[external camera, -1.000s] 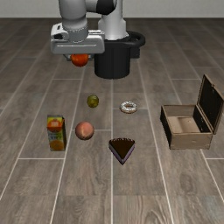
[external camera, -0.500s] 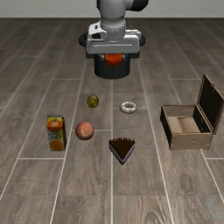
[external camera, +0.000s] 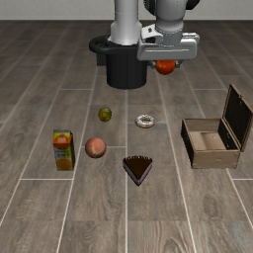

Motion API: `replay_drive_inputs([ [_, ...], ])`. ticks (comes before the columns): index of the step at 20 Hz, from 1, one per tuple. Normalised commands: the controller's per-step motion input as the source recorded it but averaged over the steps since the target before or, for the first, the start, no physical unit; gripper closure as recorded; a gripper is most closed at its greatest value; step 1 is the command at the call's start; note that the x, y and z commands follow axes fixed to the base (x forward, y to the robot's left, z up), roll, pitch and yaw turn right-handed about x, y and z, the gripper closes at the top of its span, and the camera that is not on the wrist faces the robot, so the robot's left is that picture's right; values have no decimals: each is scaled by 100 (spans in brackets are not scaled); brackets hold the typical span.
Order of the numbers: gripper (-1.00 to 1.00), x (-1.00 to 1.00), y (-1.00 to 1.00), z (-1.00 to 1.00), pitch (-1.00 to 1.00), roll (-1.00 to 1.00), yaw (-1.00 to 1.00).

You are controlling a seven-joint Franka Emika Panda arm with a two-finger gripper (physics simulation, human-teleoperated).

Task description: Pick up the tomato and place it in the box

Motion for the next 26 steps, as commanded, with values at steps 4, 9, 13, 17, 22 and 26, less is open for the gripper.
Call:
replay_drive_inputs([
  [4,100,0,100,0,0,0,0],
  [9,100,0,100,0,0,0,0],
  [13,100,50,50,0,0,0,0],
  [17,100,100,0,0,0,0,0],
  [22,100,100,0,0,0,0,0],
  [26,-100,50,0,0,0,0,0],
])
